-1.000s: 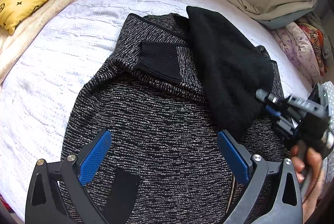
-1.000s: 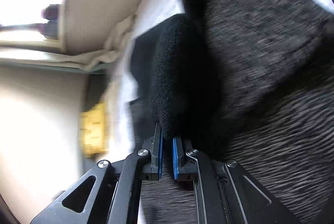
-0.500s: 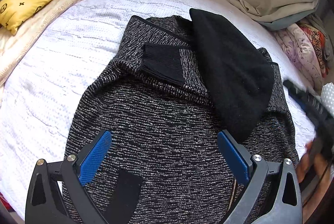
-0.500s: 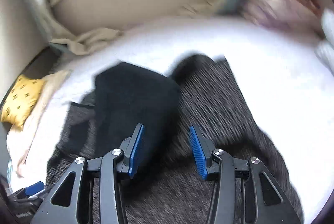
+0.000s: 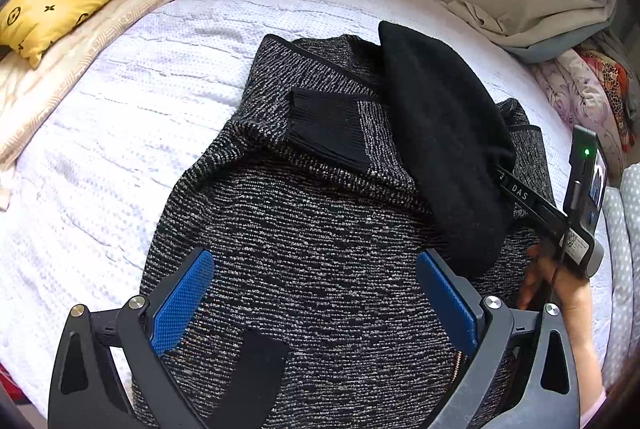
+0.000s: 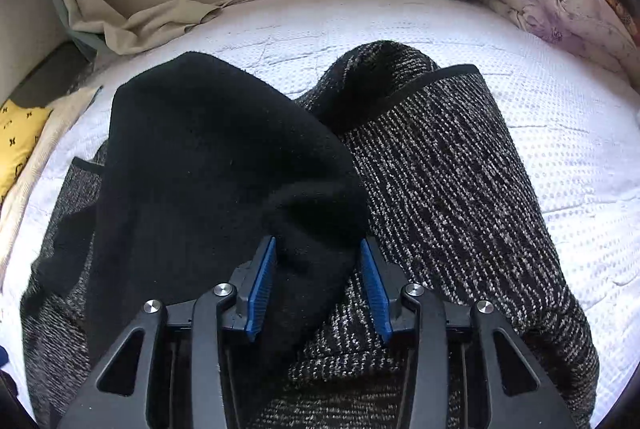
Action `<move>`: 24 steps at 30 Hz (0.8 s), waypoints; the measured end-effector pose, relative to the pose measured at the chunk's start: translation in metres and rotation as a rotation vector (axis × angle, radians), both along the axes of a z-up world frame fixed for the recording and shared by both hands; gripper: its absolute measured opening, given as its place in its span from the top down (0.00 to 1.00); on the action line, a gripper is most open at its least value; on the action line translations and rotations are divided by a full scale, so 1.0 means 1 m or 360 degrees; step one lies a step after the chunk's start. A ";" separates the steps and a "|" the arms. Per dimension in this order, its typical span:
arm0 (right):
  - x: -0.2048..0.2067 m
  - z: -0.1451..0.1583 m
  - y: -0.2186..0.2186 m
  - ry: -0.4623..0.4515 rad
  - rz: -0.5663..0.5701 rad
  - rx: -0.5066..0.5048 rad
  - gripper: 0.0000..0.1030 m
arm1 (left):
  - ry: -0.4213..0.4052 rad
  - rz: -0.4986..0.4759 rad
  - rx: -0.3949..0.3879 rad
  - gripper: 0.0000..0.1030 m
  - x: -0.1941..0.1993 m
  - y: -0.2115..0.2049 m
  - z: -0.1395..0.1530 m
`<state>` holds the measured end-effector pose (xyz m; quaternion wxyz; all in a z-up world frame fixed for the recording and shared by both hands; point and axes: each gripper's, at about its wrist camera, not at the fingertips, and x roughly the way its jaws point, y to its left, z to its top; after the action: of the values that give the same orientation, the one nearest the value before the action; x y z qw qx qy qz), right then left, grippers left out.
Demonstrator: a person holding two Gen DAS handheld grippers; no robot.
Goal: Fold large clothes
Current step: 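Withdraw the open right gripper from the laid-down hood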
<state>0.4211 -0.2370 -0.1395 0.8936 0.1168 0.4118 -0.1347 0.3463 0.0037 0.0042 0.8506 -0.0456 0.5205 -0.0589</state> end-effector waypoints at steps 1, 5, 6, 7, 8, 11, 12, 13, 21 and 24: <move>0.001 -0.001 0.000 0.0007 0.0007 -0.0014 0.61 | -0.0002 -0.0001 0.0012 0.00 0.000 -0.001 0.000; 0.007 0.009 -0.002 0.0070 0.0036 0.0017 0.61 | -0.0024 -0.0011 0.0080 0.00 -0.002 -0.006 -0.001; 0.003 0.015 -0.002 0.0061 0.0026 0.0011 0.61 | -0.0030 -0.0013 0.0093 0.00 -0.003 -0.007 -0.001; -0.007 0.023 0.002 0.0012 0.0018 -0.0016 0.61 | -0.0037 -0.0016 0.0106 0.01 -0.003 -0.008 -0.001; -0.019 0.031 0.008 -0.0036 0.0026 -0.0048 0.61 | -0.0044 -0.0018 0.0120 0.00 -0.004 -0.010 0.000; -0.039 0.040 0.030 -0.0127 0.0115 -0.0079 0.61 | -0.0058 -0.0033 0.0161 0.00 -0.005 -0.013 -0.001; -0.047 0.039 0.040 -0.0136 0.0178 -0.0066 0.61 | -0.0060 -0.0036 0.0178 0.00 -0.006 -0.014 -0.002; -0.054 0.038 0.047 -0.0134 0.0227 -0.0051 0.61 | -0.0060 -0.0040 0.0196 0.00 -0.007 -0.015 -0.004; -0.068 -0.006 0.088 0.0065 0.0473 0.0006 0.61 | -0.0092 -0.0054 0.0282 0.00 -0.018 -0.012 -0.005; -0.068 -0.013 0.089 0.0079 0.0447 -0.0002 0.60 | -0.0121 -0.0043 0.0322 0.00 -0.022 -0.008 -0.003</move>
<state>0.3526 -0.1485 -0.1524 0.8933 0.0541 0.4461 -0.0112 0.3245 -0.0041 0.0012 0.8691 0.0499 0.4918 -0.0193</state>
